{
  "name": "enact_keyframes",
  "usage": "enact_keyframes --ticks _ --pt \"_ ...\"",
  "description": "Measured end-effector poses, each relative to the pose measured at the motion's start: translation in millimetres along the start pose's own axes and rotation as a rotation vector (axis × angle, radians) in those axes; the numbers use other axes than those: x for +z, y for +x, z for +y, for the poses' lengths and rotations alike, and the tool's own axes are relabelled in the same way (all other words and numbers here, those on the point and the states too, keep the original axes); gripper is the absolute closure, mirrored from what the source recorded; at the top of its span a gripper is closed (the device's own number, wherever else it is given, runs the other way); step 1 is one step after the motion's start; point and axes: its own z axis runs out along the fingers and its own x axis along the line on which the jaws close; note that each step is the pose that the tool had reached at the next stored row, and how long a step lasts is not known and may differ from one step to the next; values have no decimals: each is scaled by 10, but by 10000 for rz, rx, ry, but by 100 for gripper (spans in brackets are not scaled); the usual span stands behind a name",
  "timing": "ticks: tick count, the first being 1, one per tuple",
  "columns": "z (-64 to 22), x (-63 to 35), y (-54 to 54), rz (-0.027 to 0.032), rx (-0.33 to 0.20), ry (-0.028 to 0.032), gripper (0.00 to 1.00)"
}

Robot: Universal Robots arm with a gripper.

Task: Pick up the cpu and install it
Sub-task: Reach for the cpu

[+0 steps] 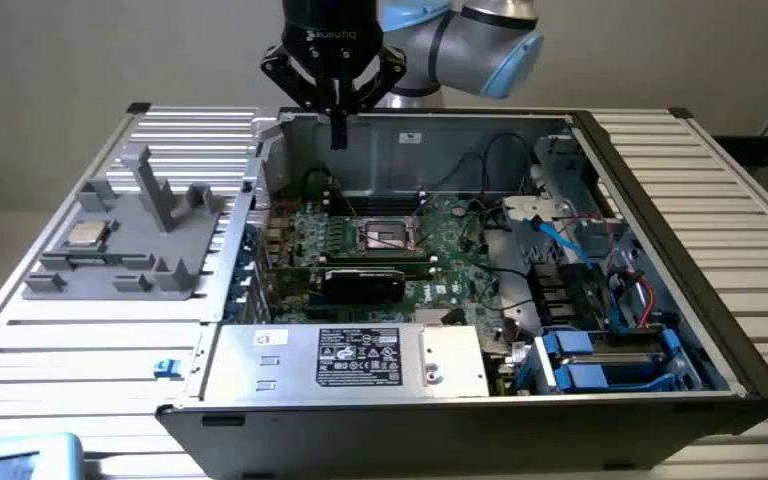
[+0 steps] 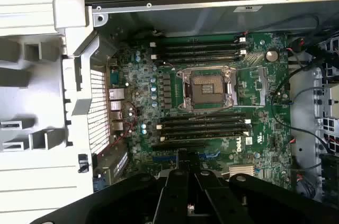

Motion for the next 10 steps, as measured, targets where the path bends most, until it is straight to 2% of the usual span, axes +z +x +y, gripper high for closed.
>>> enact_keyframes --ticks 10 --pt "0 0 0 0 0 0 89"
